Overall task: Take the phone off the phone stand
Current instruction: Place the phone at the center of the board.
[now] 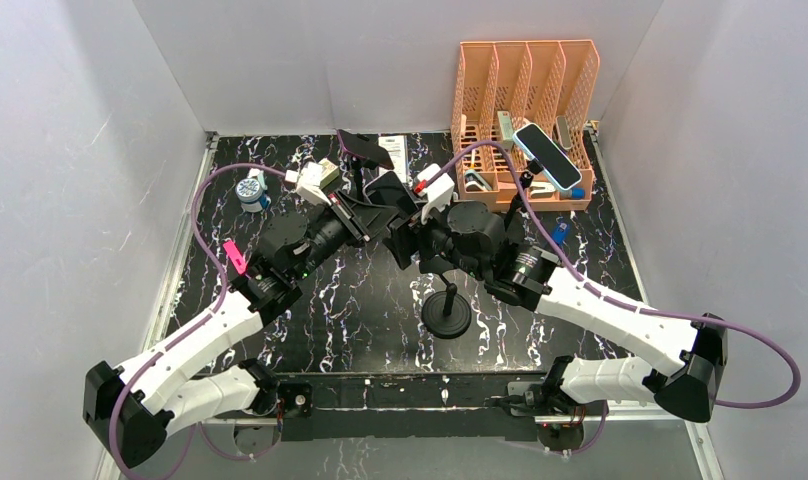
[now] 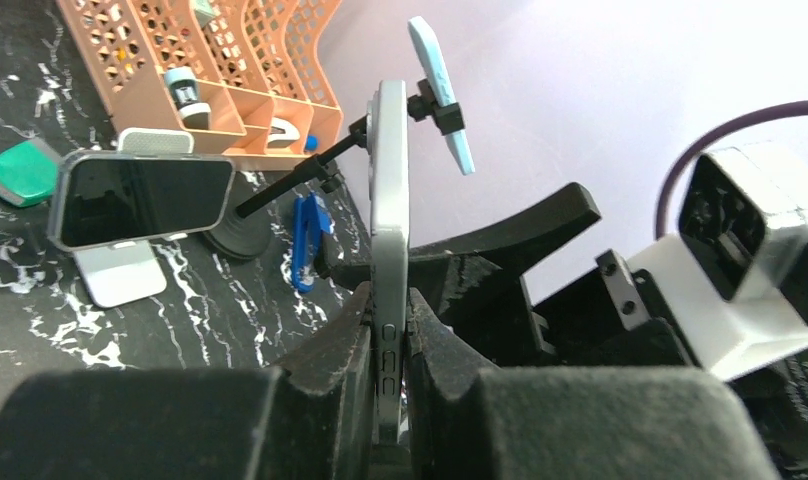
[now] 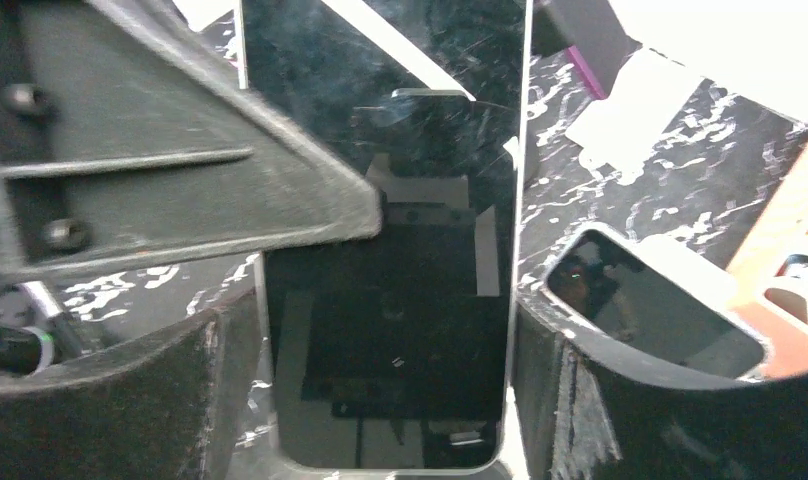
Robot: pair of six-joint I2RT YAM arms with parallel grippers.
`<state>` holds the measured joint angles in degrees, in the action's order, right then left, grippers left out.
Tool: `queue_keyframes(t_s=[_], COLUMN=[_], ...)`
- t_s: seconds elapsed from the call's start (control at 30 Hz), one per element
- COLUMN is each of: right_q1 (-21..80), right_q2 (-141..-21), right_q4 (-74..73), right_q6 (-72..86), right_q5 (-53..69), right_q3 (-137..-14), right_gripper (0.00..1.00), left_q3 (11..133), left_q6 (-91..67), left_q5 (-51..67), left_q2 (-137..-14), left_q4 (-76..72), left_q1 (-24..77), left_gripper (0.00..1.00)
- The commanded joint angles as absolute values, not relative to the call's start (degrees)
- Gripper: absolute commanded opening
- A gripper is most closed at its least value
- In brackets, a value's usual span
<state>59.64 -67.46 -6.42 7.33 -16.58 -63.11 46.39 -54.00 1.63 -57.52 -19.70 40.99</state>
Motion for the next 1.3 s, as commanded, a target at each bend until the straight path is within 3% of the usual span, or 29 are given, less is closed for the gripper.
queue_keyframes(t_s=[0.0, 0.3, 0.8, 1.0, 1.27], right_q1=[60.51, 60.56, 60.51, 60.56, 60.56], right_q2=[-65.08, -62.53, -43.23, -38.34, -35.35], right_q4=[-5.19, -11.13, -16.88, -16.97, -19.60], right_q6=[8.75, 10.71, 13.50, 16.62, 19.11], right_q5=[-12.42, -7.47, -14.17, -15.51, -16.78], right_q3=[-66.81, -70.04, -58.17, -51.26, -49.13], right_gripper=[0.98, 0.99, 0.99, 0.99, 0.99], left_q3=[45.67, 45.90, 52.22, 53.66, 52.91], left_q6=[-51.80, -48.72, -30.20, -28.49, -27.26], left_q5=[-2.75, -7.21, -15.10, -8.23, 7.59], left_q2=[-55.38, -51.72, -46.24, -54.95, -65.44], left_q4=[-20.11, -13.31, 25.31, 31.72, 26.76], left_q1=[40.71, 40.76, 40.70, 40.74, 40.36], left_gripper=[0.00, 0.00, 0.00, 0.00, 0.00])
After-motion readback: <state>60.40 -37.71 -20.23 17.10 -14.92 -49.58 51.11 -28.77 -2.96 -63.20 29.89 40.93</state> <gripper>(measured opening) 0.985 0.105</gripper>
